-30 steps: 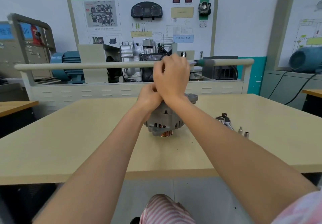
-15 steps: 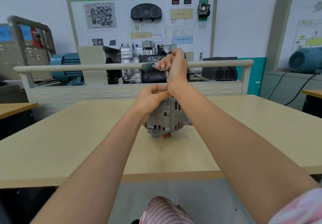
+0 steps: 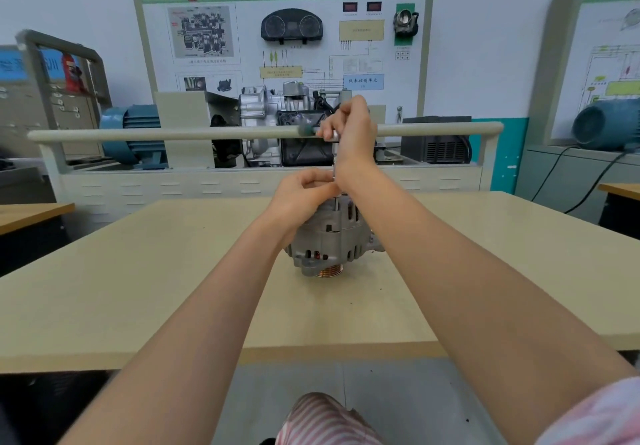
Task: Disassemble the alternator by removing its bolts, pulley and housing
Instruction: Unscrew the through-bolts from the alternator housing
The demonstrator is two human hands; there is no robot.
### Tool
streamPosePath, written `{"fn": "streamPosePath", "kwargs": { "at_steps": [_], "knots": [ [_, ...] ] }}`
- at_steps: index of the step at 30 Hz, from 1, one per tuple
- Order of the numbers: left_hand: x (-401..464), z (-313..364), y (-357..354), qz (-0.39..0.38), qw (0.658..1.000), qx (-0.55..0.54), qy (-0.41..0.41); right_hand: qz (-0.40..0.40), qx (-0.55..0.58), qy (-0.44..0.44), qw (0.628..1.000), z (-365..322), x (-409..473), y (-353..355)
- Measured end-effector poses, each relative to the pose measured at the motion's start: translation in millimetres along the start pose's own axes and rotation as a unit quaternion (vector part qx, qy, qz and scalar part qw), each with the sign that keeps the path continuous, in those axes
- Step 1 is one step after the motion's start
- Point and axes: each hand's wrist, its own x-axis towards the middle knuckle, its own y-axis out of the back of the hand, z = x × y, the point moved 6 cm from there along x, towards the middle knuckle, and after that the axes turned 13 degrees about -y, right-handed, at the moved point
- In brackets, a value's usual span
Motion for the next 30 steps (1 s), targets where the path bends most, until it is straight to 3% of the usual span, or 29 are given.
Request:
{"fn": "streamPosePath", "kwargs": {
  "at_steps": [4,7,8,10,12,13,15,18,22,26,28,30],
  "knots": [
    [0.2,0.0,0.1,0.002,1.000,-0.001,0.001,-0.011,0.048,-0.031,0.998,0.2,2.6,2.2],
    [0.2,0.7,-0.2,0.007,1.000,0.017,0.001,0.027,-0.049,0.039,0.998,0.0,-4.5,3.3],
    [0.2,1.1,0.1,0.010,1.000,0.020,-0.002,0.050,-0.129,0.103,0.985,-1.5,-9.1,2.5],
    [0.3,1.4,1.6,0.021,0.999,0.028,-0.004,0.094,-0.295,0.250,0.918,-4.3,-23.4,-4.5],
    [-0.4,1.1,2.4,0.027,0.999,0.039,0.000,0.132,-0.362,0.312,0.869,-5.5,-30.2,-8.8],
    [-0.4,0.9,1.8,0.026,0.999,0.041,0.000,0.140,-0.359,0.304,0.871,-7.1,-29.6,-8.8],
    [-0.4,1.2,-0.1,0.019,0.999,0.037,-0.005,0.122,-0.302,0.233,0.916,-7.8,-20.3,-5.7],
    [0.0,2.6,-2.0,-0.002,1.000,0.013,-0.012,0.068,-0.138,0.097,0.983,-6.4,-6.8,-0.1],
    [0.3,1.7,-1.3,-0.025,1.000,-0.003,-0.012,-0.013,0.015,-0.034,0.999,1.5,5.3,0.1],
    [0.7,0.6,-1.4,-0.012,1.000,0.008,-0.004,0.034,-0.018,-0.008,0.999,0.0,-0.2,4.4],
    [0.9,1.0,-1.3,-0.001,1.000,0.023,0.000,0.046,-0.110,0.082,0.990,-2.6,-6.3,2.6],
    [1.6,0.7,1.9,0.017,0.999,0.046,0.004,0.086,-0.312,0.230,0.918,-1.1,-20.3,-3.8]
  ]
}}
